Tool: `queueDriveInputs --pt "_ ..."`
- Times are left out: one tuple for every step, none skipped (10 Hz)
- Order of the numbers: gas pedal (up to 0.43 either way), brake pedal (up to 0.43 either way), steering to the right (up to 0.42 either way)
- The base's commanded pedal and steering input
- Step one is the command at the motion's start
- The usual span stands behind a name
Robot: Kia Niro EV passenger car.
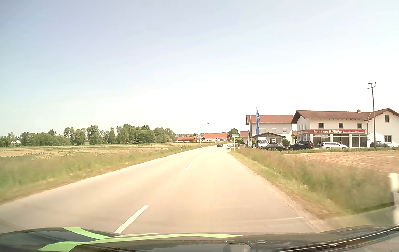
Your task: Follow the waypoints while adhering to traffic rules and regulations
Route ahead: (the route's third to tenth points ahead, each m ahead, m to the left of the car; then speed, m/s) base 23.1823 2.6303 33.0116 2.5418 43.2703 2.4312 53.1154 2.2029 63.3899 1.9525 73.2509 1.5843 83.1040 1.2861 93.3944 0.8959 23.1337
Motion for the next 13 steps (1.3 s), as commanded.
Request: queueDriveInputs --pt "0.087 0.000 0.000" --pt "0.087 0.000 0.000" --pt "0.098 0.000 0.000" --pt "0.110 0.000 0.000" --pt "0.110 0.000 0.000" --pt "0.118 0.000 0.000" --pt "0.130 0.000 0.000" --pt "0.130 0.000 0.000" --pt "0.130 0.000 0.000" --pt "0.138 0.000 0.000" --pt "0.138 0.000 0.000" --pt "0.138 0.000 0.000" --pt "0.138 0.000 0.000"
